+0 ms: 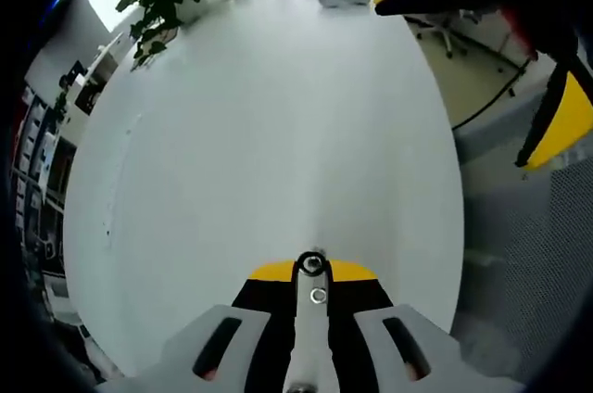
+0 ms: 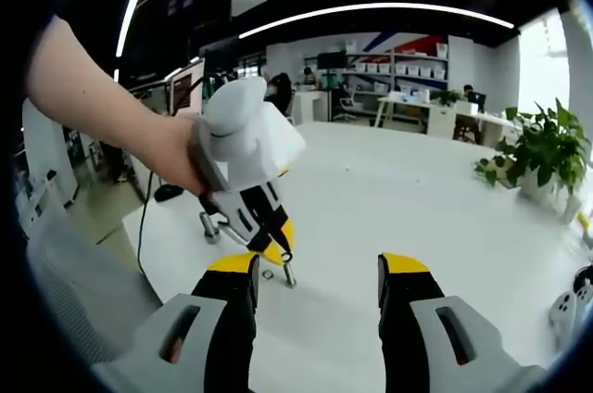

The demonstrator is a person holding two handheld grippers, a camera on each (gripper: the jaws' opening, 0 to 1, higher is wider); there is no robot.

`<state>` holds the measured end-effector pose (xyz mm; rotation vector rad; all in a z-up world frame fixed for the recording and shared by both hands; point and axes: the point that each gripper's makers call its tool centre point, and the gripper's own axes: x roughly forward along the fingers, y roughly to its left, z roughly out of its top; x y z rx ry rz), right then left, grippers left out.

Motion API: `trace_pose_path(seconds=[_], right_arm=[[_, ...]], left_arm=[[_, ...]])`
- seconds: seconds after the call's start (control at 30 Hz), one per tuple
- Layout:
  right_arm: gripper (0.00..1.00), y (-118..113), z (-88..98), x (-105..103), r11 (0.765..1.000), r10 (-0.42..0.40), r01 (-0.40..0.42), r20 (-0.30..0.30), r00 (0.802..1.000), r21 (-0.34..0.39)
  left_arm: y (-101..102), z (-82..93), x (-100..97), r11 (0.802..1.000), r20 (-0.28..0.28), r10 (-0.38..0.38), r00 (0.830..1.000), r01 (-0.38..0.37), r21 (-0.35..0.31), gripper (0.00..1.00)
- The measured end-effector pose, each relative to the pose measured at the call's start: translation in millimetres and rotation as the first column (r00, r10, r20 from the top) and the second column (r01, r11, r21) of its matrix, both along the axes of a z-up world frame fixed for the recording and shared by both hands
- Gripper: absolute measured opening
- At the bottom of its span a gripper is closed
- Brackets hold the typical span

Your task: Place the washer onto the threaded stud by aligning its center hole with the stud, sliding it down to the base, and recovering from edge contact or off-axis alignment until the washer reaches the visible bottom stop.

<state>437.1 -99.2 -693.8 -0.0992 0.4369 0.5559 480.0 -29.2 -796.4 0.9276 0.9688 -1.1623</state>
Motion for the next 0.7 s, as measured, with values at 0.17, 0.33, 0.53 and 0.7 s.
trace_pose_path(seconds=[0.17, 0.33, 0.53, 0.7], right_arm=[[0.54, 1.5, 0.1, -0.5, 1.0, 0.008, -0.008, 0.004, 1.0, -0.01], [0.54, 2.9, -0.6, -1.0, 1.0, 0.014, -0.014, 0.002, 1.0, -0.014], [0.54, 1.7, 0.3, -1.1, 1.0, 0.01, -0.01, 0.003, 1.0, -0.01], [0.54, 1.8, 1.2, -0.9, 1.0, 0.009, -0.009, 0.006, 1.0, -0.008]], left_arm=[[1.5, -3.4, -0.8, 0.999, 0.003, -0.035, 0.999, 0.035, 0.027, 0.09], [-0.8, -7.6, 0.1, 0.999, -0.005, -0.039, 0.999, 0.039, 0.032, 0.09], [-4.5, -7.3, 1.2, 0.999, -0.014, -0.04, 0.999, 0.04, 0.029, 0.09], [-4.1, -6.7, 0.2, 0.997, -0.008, -0.063, 0.998, 0.063, 0.041, 0.09]])
